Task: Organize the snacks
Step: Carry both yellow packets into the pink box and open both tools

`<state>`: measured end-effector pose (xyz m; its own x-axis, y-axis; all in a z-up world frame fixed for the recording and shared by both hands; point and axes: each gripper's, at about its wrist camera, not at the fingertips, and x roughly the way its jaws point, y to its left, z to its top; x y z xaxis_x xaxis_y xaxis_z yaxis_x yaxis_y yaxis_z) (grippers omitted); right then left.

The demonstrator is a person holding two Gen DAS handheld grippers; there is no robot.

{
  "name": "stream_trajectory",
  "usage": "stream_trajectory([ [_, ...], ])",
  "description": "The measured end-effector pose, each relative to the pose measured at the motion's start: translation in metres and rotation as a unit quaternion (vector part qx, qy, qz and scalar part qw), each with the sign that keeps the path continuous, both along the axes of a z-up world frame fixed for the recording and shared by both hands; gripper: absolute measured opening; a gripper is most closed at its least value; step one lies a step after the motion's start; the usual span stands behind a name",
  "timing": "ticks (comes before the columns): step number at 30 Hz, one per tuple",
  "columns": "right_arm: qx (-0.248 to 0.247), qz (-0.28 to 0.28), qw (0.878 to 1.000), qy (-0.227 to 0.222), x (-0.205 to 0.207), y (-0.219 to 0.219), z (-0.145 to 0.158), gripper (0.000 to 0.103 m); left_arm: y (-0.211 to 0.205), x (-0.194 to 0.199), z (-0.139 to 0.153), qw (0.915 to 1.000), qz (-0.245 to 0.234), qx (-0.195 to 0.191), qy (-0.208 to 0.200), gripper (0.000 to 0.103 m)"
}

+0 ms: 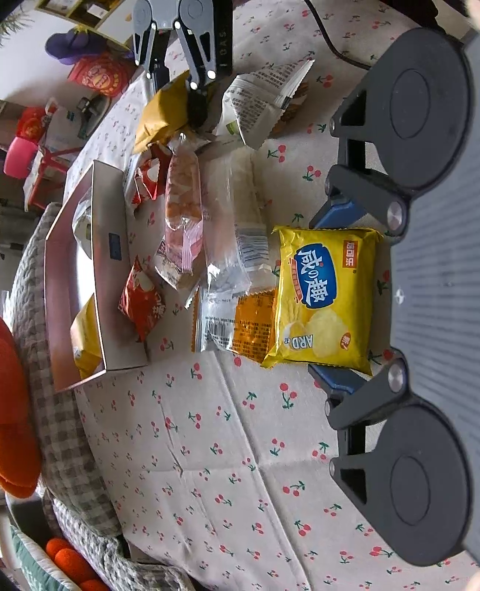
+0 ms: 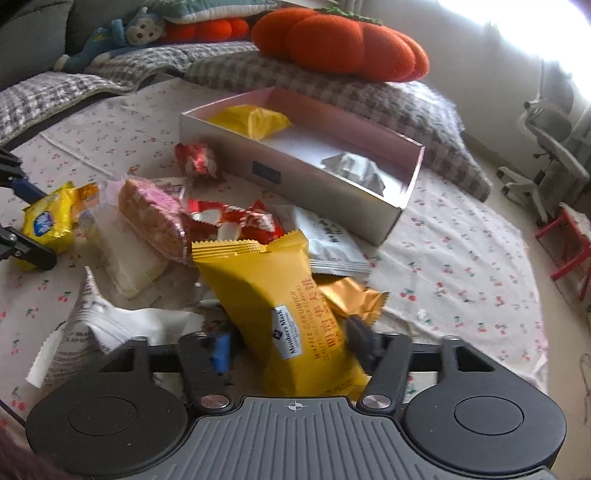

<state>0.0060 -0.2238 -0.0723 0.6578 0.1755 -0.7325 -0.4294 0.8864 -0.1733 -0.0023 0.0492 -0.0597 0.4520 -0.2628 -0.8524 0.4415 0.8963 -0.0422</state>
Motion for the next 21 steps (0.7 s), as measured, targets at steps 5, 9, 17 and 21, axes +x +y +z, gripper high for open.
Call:
stream_trajectory([
  [5, 0.006, -0.009, 1.000, 0.005, 0.001, -0.003, 0.006, 0.046, 0.002, 0.004, 0.004, 0.9998, 0.017, 0.000, 0.010, 0.069],
  [9, 0.028, -0.009, 1.000, 0.007, -0.001, -0.005, 0.019, 0.043, 0.007, 0.007, 0.017, 0.9993, 0.035, -0.015, 0.004, 0.069],
  [17, 0.065, -0.035, 0.997, 0.015, 0.005, -0.009, 0.041, 0.043, 0.013, 0.013, 0.041, 0.9974, 0.058, -0.036, -0.021, 0.069],
  [21, 0.076, -0.045, 0.996, 0.021, 0.014, -0.008, 0.050, 0.042, 0.010, 0.022, 0.050, 0.9961, 0.069, -0.044, -0.033, 0.069],
])
